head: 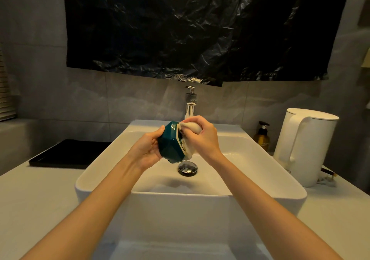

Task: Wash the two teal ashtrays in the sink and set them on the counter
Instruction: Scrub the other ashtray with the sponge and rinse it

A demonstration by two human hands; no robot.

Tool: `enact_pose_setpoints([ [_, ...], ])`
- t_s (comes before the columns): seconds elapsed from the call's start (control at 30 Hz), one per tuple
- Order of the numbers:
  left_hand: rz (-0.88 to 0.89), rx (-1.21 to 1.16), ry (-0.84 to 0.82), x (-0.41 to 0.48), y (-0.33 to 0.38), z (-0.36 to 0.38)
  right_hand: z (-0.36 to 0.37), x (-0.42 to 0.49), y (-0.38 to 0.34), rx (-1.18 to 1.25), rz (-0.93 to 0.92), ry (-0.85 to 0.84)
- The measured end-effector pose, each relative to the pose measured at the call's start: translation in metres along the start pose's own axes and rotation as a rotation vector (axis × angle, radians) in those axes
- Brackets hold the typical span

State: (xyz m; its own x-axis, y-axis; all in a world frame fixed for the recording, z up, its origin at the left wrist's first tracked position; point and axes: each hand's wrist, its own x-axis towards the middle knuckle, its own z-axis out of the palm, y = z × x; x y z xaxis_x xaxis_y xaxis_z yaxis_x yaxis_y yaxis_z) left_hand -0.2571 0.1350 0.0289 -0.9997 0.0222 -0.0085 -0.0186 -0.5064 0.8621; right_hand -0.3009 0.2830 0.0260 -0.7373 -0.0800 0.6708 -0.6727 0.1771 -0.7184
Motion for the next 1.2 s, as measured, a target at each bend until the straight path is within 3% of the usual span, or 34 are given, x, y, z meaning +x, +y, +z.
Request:
enact_pose_setpoints([
  [0.2, 0.007, 0.041, 0.0, -0.001, -0.001, 0.004, 0.0, -0.001, 0.003, -0.009, 0.166, 0.026],
  [0.37, 0.016, 0.02, -0.004, -0.002, 0.002, 0.001, -0.005, -0.004, -0.01, 0.165, 0.208, -0.19],
  [0.47, 0.022, 0.031, 0.012, -0.002, 0.003, 0.0, -0.008, -0.007, -0.011, 0.127, 0.233, -0.294],
  [0.53, 0.013, 0.044, 0.012, -0.003, 0.003, -0.001, -0.009, -0.007, -0.01, 0.103, 0.211, -0.279],
  [0.73, -0.001, 0.032, -0.037, -0.005, 0.002, 0.003, -0.007, -0.002, -0.003, 0.079, 0.165, -0.03],
  [0.87, -0.001, -0.048, -0.018, -0.005, 0.004, 0.003, -0.007, -0.005, 0.003, -0.053, 0.225, -0.133],
  [1.0, 0.014, -0.014, 0.013, -0.005, 0.005, -0.002, -0.008, -0.007, -0.003, 0.048, 0.238, -0.322],
  [1.2, -0.013, -0.021, -0.02, -0.007, 0.002, 0.003, -0.007, -0.003, 0.004, 0.003, 0.188, -0.115],
])
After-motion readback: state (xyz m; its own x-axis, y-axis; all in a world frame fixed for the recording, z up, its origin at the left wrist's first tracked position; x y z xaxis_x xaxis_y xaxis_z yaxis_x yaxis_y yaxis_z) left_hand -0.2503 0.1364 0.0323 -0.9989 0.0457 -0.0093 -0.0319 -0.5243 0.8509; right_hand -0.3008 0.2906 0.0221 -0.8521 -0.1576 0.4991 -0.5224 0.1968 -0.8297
